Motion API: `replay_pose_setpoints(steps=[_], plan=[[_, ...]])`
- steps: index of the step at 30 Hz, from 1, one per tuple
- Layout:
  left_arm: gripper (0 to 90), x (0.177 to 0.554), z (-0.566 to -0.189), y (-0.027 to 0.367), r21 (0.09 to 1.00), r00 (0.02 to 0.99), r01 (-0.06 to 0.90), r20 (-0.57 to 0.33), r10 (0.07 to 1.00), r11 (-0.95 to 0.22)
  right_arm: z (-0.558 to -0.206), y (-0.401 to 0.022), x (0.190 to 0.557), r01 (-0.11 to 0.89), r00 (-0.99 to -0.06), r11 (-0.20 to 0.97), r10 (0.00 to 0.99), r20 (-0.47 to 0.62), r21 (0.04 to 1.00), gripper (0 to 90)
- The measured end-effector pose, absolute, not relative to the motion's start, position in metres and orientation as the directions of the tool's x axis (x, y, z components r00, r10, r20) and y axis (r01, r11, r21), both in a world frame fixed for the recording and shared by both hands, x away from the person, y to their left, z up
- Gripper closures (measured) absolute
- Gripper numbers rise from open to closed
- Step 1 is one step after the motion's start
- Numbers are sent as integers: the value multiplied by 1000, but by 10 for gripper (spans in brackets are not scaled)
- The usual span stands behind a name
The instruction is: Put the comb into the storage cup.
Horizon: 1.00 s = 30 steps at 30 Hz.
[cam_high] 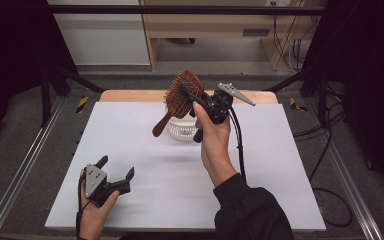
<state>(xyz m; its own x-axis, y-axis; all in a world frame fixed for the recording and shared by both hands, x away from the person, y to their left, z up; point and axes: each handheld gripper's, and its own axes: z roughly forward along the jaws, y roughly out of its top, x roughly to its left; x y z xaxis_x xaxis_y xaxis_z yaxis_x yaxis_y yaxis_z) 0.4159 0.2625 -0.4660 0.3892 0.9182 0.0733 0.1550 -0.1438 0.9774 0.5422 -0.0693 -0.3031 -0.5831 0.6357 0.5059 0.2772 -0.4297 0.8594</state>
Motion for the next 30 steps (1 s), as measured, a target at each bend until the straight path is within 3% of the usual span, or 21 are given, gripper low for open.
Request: replay_pose_setpoints(steps=[6,10,30], plan=[[25,418,-468,268,975,377,166,74,923,-145,-293,-67,552,240,-585,-427,654,481,872,516],[24,420,-472,276,977,360,188,23,933,-97,-288,-68,559,227,-577,-448,653,491,864,516],[20,421,-474,275,978,360,185,26,932,-99,-276,-71,577,179,-548,-498,666,506,849,516]])
